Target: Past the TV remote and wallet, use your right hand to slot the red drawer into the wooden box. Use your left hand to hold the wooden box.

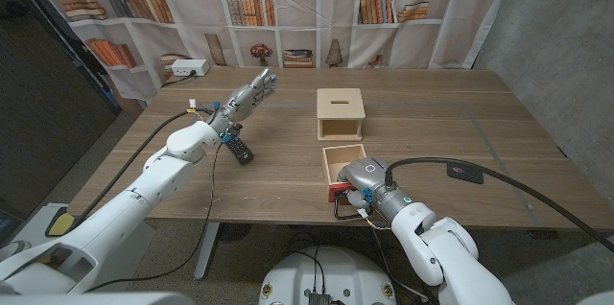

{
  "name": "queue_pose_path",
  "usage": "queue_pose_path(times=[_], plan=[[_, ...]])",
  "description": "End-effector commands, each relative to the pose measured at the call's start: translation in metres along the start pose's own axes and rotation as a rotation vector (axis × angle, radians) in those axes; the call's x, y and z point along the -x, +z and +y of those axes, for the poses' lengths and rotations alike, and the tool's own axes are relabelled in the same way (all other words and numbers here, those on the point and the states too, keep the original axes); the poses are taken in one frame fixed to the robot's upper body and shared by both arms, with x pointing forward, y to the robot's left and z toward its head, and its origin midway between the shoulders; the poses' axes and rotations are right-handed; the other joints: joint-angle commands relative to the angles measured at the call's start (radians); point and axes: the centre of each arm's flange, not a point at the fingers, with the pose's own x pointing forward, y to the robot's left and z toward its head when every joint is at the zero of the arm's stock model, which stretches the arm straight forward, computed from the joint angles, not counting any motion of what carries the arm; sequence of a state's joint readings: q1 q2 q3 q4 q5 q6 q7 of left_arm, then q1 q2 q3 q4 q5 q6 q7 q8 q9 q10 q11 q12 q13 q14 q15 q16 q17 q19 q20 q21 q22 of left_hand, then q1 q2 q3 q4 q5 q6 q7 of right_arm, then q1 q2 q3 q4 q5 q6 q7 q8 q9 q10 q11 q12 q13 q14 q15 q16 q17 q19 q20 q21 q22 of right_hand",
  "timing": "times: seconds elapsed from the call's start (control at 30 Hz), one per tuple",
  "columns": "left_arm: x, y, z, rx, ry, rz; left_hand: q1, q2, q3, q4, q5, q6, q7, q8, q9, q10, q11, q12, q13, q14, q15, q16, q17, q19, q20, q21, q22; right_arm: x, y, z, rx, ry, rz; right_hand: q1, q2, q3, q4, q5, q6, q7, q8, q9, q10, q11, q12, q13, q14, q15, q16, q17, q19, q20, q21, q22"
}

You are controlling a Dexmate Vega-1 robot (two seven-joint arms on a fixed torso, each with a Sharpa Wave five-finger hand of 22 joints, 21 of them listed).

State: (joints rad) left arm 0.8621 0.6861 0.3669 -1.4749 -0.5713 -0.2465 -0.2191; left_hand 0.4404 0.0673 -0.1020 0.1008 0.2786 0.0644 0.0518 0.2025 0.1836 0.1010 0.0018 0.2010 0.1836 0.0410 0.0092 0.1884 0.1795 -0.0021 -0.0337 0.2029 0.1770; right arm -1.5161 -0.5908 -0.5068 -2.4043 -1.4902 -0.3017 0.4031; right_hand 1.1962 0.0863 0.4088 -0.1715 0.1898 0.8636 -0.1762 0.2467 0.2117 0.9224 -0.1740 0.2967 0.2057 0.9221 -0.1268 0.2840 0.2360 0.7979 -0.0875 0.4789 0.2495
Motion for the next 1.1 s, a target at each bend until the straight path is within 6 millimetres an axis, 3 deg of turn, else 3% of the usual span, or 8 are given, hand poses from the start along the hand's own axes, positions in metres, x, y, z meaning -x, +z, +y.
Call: queue_pose_path(times=[0.03,0.27,0.67,1.1], plan=[[0.002,0.002,0.005,0.009,0.015,-0.013,0.002,-0.001,-0.007,-0.001,-0.002,0.008,0.001,-0.003,0.004,0.001,-0.003,0.001,0.005,0.001,-0.002,-0.002,0.001,-0.004,-0.019,-0.003,0.003,-0.006,0.002,-0.02,0.04,0.001,-0.018,0.085,0.065,-0.019,0.004,0.008,0.018,-0.001,0.003,0.008,0.038,-0.011,0.017,0.013,0.022,-0.115,0.016,0.009,0.006,-0.134,0.019,0.013],[-0.002,0.004,0.007,0.01,0.009,-0.019,0.002,0.0,-0.009,-0.001,-0.002,0.007,0.0,-0.003,0.004,0.0,-0.001,0.001,0.005,0.001,-0.002,-0.002,0.001,-0.005,-0.018,-0.003,0.003,-0.003,0.006,-0.043,0.073,0.016,-0.022,0.078,0.074,-0.05,0.023,0.008,0.044,0.0,0.006,0.013,0.058,-0.007,0.032,0.029,0.04,-0.115,0.027,0.016,0.006,-0.125,0.047,0.026],[-0.004,0.004,0.008,0.013,-0.005,-0.024,0.003,0.001,-0.011,-0.001,-0.003,0.008,0.001,-0.003,0.004,0.0,-0.002,0.001,0.005,0.001,-0.002,-0.002,0.001,-0.006,-0.016,-0.003,0.003,-0.002,0.008,-0.069,0.094,0.032,-0.047,0.065,0.074,-0.072,0.033,0.008,0.066,0.004,0.009,0.017,0.07,-0.006,0.044,0.043,0.053,-0.115,0.031,0.017,0.006,-0.122,0.069,0.035],[0.001,0.002,0.012,0.021,0.0,-0.025,0.004,0.002,-0.013,-0.001,-0.003,0.007,0.001,-0.004,0.004,0.002,0.001,0.002,0.005,0.0,-0.002,-0.002,0.001,-0.007,-0.012,-0.003,0.003,-0.027,-0.002,-0.081,-0.011,0.18,-0.088,0.037,0.078,-0.091,0.049,0.008,0.086,0.009,0.012,0.019,0.085,0.004,0.054,0.053,0.066,-0.114,0.031,0.014,0.005,-0.12,0.09,0.04]])
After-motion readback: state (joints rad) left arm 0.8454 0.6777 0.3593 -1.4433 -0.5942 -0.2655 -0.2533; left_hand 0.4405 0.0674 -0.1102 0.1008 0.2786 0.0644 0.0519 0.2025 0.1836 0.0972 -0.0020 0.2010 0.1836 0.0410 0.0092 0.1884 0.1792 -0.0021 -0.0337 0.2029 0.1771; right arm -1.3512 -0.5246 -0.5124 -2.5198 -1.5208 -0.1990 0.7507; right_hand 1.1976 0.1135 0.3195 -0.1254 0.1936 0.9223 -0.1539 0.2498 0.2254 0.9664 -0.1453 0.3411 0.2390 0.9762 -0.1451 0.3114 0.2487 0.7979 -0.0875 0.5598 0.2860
